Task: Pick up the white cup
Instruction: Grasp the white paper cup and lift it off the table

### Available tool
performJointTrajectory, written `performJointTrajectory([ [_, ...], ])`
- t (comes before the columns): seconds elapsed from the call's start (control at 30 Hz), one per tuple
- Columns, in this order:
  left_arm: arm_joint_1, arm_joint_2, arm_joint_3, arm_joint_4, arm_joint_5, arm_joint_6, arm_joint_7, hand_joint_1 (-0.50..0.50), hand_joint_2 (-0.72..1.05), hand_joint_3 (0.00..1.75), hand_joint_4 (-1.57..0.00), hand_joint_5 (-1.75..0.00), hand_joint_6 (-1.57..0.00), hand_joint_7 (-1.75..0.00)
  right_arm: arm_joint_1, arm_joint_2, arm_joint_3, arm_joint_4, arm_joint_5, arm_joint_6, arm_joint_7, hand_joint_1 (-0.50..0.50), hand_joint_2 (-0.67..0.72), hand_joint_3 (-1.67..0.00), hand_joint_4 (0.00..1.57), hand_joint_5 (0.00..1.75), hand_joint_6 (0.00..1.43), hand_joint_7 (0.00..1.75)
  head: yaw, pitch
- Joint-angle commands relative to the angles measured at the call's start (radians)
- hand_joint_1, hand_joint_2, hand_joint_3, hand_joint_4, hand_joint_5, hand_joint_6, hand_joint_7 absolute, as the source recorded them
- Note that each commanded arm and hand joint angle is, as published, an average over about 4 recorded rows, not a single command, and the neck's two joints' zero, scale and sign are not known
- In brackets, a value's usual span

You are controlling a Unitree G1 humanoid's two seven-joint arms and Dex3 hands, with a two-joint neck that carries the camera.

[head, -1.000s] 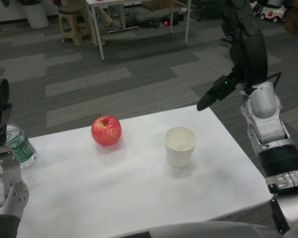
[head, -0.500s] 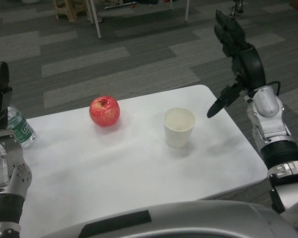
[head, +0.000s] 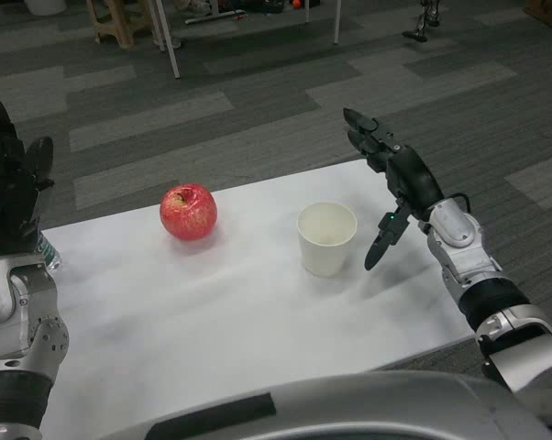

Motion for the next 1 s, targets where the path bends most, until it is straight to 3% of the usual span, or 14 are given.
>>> performJointTrajectory([
  [0.03,-0.027,-0.001,-0.033,0.04,0.001,0.003,-0.026,-0.5,1.05,0.09,0.0,0.0,0.0,-0.07,-0.004,-0.01,0.02,0.03,0.002,0.0,0.011,-0.42,0.34,-0.08,0.0,0.0,0.0,0.07,-0.009,-0.001],
  [0.23,-0.036,-0.002,-0.058,0.075,0.003,0.004,-0.032,-0.5,1.05,0.09,0.0,0.0,0.0,-0.07,-0.004,-0.007,0.075,0.079,0.002,0.0,0.015,-0.42,0.34,-0.08,0.0,0.0,0.0,0.07,-0.018,0.004],
  [0.4,-0.038,-0.028,-0.056,0.098,0.002,0.004,-0.05,-0.5,1.05,0.09,0.0,0.0,0.0,-0.07,-0.021,0.017,0.147,0.149,0.038,-0.001,0.016,-0.42,0.42,-0.08,0.0,0.0,0.0,0.07,-0.021,0.003],
  [0.8,-0.038,-0.042,-0.059,0.129,0.001,0.003,-0.057,-0.5,1.05,0.07,0.0,0.0,0.0,-0.07,-0.059,0.051,0.227,0.276,0.047,0.0,0.019,-0.46,0.52,-0.08,0.0,0.0,0.0,0.07,-0.034,0.003],
  [1.0,-0.038,-0.051,-0.055,0.136,0.001,0.003,-0.069,-0.5,1.05,0.09,0.0,0.0,0.0,-0.07,-0.065,0.056,0.235,0.278,0.051,0.0,0.021,-0.47,0.57,-0.08,0.0,0.0,0.0,0.07,-0.065,0.007],
])
